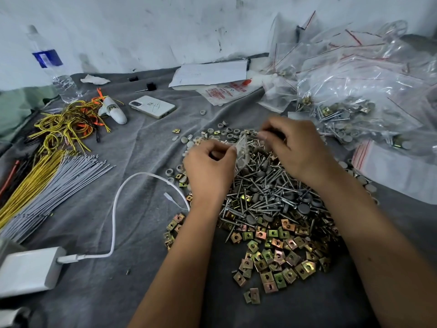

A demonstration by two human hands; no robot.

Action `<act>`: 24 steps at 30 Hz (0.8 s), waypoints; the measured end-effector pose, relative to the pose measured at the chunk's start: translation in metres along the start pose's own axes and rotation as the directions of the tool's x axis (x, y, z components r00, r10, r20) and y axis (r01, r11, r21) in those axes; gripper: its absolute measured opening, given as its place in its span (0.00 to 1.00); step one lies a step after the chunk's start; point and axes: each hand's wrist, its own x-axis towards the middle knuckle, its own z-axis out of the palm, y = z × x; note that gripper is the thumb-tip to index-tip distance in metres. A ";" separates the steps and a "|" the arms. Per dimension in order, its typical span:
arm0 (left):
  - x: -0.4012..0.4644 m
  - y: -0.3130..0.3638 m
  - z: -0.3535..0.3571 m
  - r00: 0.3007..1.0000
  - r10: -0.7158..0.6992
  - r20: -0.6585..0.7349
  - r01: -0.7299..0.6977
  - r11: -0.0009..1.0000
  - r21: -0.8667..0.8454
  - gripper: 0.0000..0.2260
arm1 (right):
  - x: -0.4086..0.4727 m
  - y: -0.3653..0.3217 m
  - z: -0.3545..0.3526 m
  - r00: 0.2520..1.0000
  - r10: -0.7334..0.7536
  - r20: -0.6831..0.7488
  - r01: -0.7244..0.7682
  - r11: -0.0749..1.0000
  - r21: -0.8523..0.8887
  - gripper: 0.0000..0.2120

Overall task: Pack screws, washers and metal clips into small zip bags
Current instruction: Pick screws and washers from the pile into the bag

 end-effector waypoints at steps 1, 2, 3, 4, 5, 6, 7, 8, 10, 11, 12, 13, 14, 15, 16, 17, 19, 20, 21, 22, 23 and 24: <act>-0.001 0.001 0.000 1.000 0.010 0.022 -0.011 1.000 0.020 0.08 | -0.001 -0.001 -0.002 0.999 -0.015 -0.052 0.018 0.998 0.064 0.02; -0.001 0.001 0.000 0.999 0.018 0.041 -0.019 0.999 0.028 0.08 | -0.001 -0.003 -0.003 0.997 -0.036 -0.072 0.043 0.994 0.102 0.02; -0.002 0.002 0.001 0.998 0.024 0.054 -0.026 0.999 0.030 0.07 | -0.002 -0.005 -0.004 0.996 -0.060 -0.059 0.066 0.992 0.110 0.03; -0.002 0.002 0.001 0.998 0.027 0.060 -0.029 0.999 0.030 0.07 | -0.002 -0.006 -0.003 0.996 -0.086 -0.021 0.088 0.992 0.090 0.04; -0.002 0.003 0.000 0.998 0.022 0.061 -0.024 0.999 0.025 0.07 | -0.002 -0.007 -0.002 0.994 -0.104 0.026 0.102 0.993 0.062 0.05; -0.002 0.003 0.000 0.998 0.011 0.060 -0.012 1.000 0.012 0.07 | -0.002 -0.007 0.000 0.993 -0.104 0.064 0.102 0.994 0.044 0.06; -0.002 0.003 -0.001 0.998 -0.005 0.058 0.005 1.000 -0.007 0.07 | -0.002 -0.006 0.002 0.993 -0.087 0.085 0.083 0.995 0.048 0.07; -0.001 0.002 -0.001 0.998 -0.020 0.059 0.021 1.000 -0.023 0.08 | -0.003 -0.006 0.004 0.994 -0.061 0.089 0.055 0.996 0.074 0.08; 0.000 0.001 -0.001 0.997 -0.039 0.060 0.042 0.998 -0.040 0.09 | -0.003 -0.005 0.006 0.998 -0.031 0.046 0.025 0.992 0.124 0.09; 0.000 0.001 -0.001 0.997 -0.044 0.058 0.046 0.998 -0.044 0.09 | -0.003 -0.005 0.006 0.999 -0.037 0.016 0.035 0.991 0.127 0.09; 0.000 0.002 -0.001 0.998 -0.045 0.054 0.048 0.998 -0.050 0.09 | -0.003 -0.006 0.007 0.999 -0.054 -0.008 0.054 0.992 0.112 0.09; 0.000 0.002 0.000 0.998 -0.044 0.048 0.047 0.997 -0.058 0.08 | -0.003 -0.007 0.009 0.996 -0.081 -0.029 0.083 0.993 0.079 0.09; 0.000 0.003 0.000 0.998 -0.042 0.040 0.044 0.997 -0.066 0.08 | -0.003 -0.009 0.011 0.993 -0.111 -0.048 0.113 0.993 0.040 0.08; 0.000 0.003 0.000 0.999 -0.038 0.030 0.040 0.997 -0.073 0.07 | -0.003 -0.010 0.013 0.989 -0.136 -0.064 0.137 0.991 0.011 0.07; 0.000 0.003 0.000 0.999 -0.035 0.018 0.036 0.996 -0.078 0.07 | -0.003 -0.010 0.015 0.986 -0.152 -0.072 0.152 0.988 0.001 0.07; 0.000 0.003 -0.001 0.999 -0.037 0.006 0.038 0.995 -0.088 0.07 | -0.003 -0.011 0.017 0.985 -0.161 -0.067 0.161 0.987 0.000 0.07; 0.001 0.003 -0.001 0.998 -0.060 -0.027 0.056 0.990 -0.126 0.09 | -0.003 -0.012 0.017 0.987 -0.151 -0.052 0.150 0.989 -0.014 0.06; 0.001 0.002 -0.001 0.996 -0.073 -0.053 0.065 0.988 -0.142 0.10 | -0.003 -0.011 0.016 0.989 -0.131 -0.069 0.130 0.991 -0.025 0.07; 0.002 0.001 -0.001 0.993 -0.086 -0.084 0.072 0.985 -0.156 0.10 | -0.003 -0.010 0.013 0.989 -0.108 -0.097 0.106 0.994 -0.028 0.07; 0.002 0.001 -0.002 0.988 -0.103 -0.115 0.082 0.982 -0.173 0.09 | -0.003 -0.009 0.010 0.990 -0.082 -0.116 0.079 0.997 -0.025 0.06; 0.002 0.000 -0.002 0.983 -0.120 -0.140 0.092 0.976 -0.195 0.09 | -0.002 -0.009 0.008 0.993 -0.058 -0.105 0.054 0.998 -0.036 0.05; 0.003 0.000 -0.003 0.978 -0.133 -0.159 0.097 0.972 -0.214 0.08 | -0.001 -0.009 0.007 0.998 -0.037 -0.054 0.033 0.996 -0.084 0.05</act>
